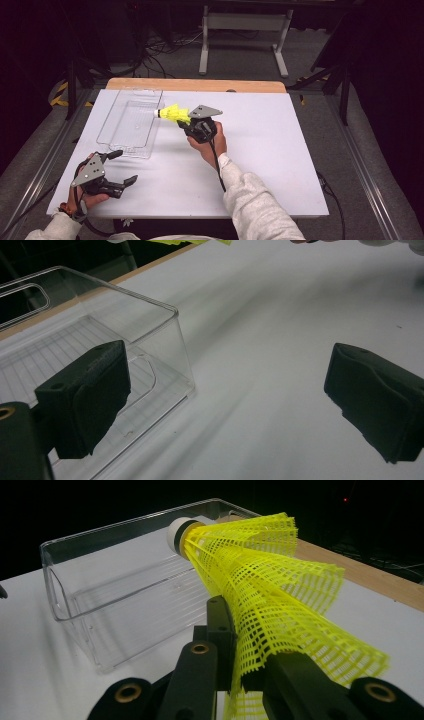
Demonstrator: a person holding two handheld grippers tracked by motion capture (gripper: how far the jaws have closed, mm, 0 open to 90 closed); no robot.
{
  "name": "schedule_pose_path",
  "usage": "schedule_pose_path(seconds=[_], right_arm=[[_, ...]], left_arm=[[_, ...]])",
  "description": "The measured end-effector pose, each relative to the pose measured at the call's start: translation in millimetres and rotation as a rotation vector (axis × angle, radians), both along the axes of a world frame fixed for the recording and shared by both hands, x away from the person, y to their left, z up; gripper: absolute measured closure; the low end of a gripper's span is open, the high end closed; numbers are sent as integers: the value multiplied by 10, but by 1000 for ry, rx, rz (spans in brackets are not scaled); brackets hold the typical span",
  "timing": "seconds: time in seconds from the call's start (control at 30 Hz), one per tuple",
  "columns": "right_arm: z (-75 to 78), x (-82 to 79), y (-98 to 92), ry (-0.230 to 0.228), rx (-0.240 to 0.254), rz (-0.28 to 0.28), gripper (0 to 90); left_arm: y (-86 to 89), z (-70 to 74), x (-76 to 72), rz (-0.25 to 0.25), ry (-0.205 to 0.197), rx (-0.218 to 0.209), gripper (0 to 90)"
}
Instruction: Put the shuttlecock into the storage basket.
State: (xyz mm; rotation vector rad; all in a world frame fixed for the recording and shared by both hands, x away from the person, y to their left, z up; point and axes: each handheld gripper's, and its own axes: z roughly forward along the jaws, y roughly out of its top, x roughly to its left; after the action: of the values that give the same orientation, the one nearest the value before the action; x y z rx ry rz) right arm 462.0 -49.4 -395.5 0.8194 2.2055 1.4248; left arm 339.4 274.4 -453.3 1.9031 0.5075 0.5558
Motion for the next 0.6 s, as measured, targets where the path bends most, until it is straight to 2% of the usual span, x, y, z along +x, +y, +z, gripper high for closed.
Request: schedule_pose_path(seconds=[0.6], right_arm=[[58,-53,269,-12,-30,76,869]], left_arm=[[13,2,-7,-1,-1,-3,54]])
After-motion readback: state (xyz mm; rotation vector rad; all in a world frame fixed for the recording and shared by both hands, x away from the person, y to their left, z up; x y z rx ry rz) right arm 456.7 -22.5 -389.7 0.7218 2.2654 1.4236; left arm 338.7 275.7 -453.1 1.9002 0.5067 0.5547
